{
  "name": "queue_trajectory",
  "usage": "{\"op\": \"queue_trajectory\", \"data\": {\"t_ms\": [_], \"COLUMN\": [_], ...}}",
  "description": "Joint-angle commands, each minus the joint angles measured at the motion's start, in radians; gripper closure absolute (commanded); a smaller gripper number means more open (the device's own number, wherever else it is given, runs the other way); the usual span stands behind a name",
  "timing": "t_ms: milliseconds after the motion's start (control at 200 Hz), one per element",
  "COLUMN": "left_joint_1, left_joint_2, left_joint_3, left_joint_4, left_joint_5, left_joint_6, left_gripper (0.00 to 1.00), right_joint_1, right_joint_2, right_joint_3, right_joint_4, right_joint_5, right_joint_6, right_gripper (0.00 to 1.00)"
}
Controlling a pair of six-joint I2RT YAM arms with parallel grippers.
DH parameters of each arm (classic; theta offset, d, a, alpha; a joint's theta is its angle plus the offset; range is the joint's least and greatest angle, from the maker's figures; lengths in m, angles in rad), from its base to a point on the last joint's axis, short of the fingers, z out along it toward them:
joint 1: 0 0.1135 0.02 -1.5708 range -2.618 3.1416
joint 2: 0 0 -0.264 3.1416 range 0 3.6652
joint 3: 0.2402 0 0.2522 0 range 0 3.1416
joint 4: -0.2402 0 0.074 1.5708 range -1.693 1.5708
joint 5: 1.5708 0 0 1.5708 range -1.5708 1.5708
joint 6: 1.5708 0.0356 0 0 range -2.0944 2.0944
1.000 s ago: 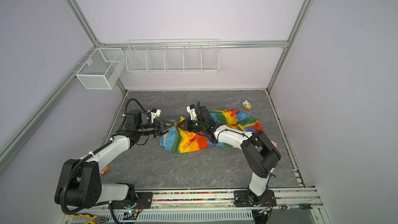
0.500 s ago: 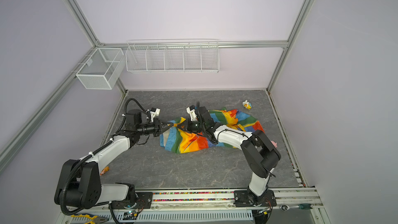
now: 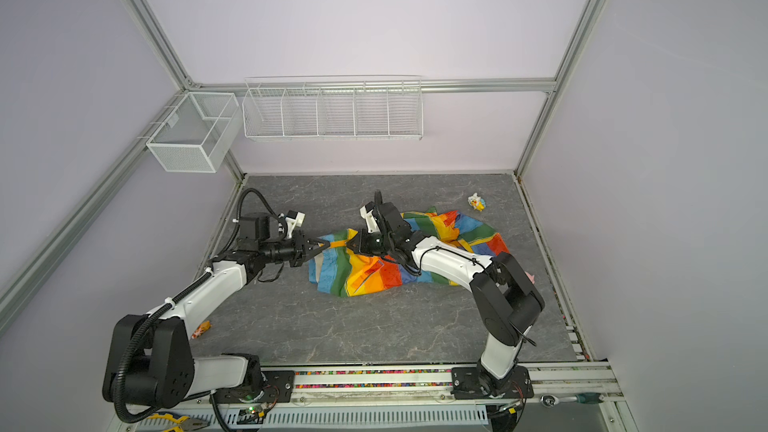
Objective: Zip up the jacket
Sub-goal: 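Pull the zipper slider with the right gripper away from the left gripper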
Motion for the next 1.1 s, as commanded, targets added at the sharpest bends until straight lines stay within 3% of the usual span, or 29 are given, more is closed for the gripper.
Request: {"op": "queue_trajectory", "data": {"t_ms": [0,435,1095], "left_joint_1": [0.012,0.012,0.013], "left_joint_2": [-0.021,-0.051,-0.097], "left_joint_3": [0.045,0.093,0.106], "left_joint_4": [-0.084,-0.255,-0.324], "left_joint_5": [-0.04,-0.224,-0.424], "left_joint_6": [0.078,0.201,0.245], "left_gripper": [1.0,1.0,1.0], "right_joint_1": [-0.008,-0.022,-0.05], "right_joint_2": [-0.032,-0.061,-0.081], "right_joint_3": [0.015,0.028,0.026], "right_joint_4": [-0.094,-0.195,-0.244], "right_joint_5": [0.067,0.136,0.166], "right_joint_6": [-0.046,-0.098,-0.118], "right_gripper": [0.93,0.93,0.93]}}
